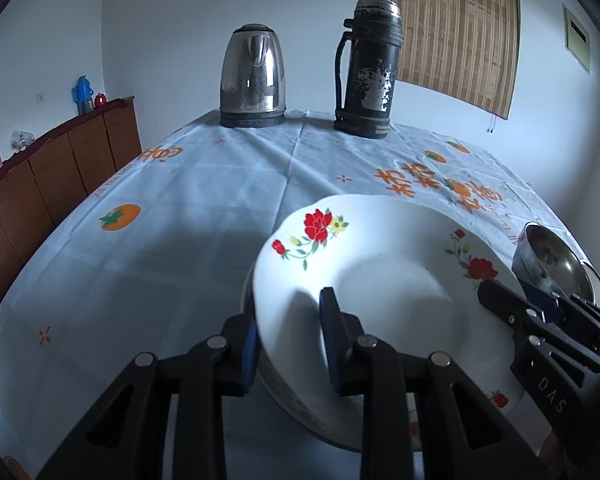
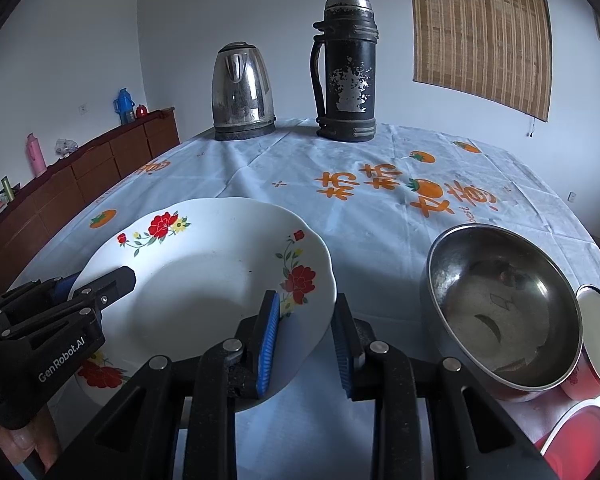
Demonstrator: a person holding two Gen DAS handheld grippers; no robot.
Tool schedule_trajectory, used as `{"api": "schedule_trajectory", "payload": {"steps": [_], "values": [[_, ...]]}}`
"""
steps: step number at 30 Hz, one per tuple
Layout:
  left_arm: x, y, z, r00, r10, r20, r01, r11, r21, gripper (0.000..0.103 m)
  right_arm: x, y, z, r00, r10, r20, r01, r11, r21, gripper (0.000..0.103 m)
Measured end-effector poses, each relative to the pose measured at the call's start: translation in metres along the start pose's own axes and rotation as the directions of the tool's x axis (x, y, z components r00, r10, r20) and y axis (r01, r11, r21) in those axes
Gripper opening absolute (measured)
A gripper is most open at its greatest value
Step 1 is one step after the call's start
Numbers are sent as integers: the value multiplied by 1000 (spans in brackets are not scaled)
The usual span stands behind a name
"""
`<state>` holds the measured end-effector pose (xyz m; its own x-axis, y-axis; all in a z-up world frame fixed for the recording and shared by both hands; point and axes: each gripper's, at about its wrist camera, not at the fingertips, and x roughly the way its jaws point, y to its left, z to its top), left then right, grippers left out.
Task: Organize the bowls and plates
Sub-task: 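Lower the red-floral plate onto the plate stack with both tools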
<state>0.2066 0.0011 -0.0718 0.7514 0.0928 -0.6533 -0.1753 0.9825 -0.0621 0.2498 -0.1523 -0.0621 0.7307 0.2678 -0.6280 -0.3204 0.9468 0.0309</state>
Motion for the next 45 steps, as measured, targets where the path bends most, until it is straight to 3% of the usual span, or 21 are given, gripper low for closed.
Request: {"api": "schedule_trajectory", "payload": {"steps": [26, 45], "values": [[3, 0, 0, 1000, -15, -14, 15, 1000, 12, 26, 5, 0, 1, 1000, -8, -21, 9, 1000, 2, 28], [-2, 12, -1, 996, -92, 10, 93, 994, -57, 30, 7, 1, 1, 1000, -4, -31, 4, 1000, -6, 28]]}}
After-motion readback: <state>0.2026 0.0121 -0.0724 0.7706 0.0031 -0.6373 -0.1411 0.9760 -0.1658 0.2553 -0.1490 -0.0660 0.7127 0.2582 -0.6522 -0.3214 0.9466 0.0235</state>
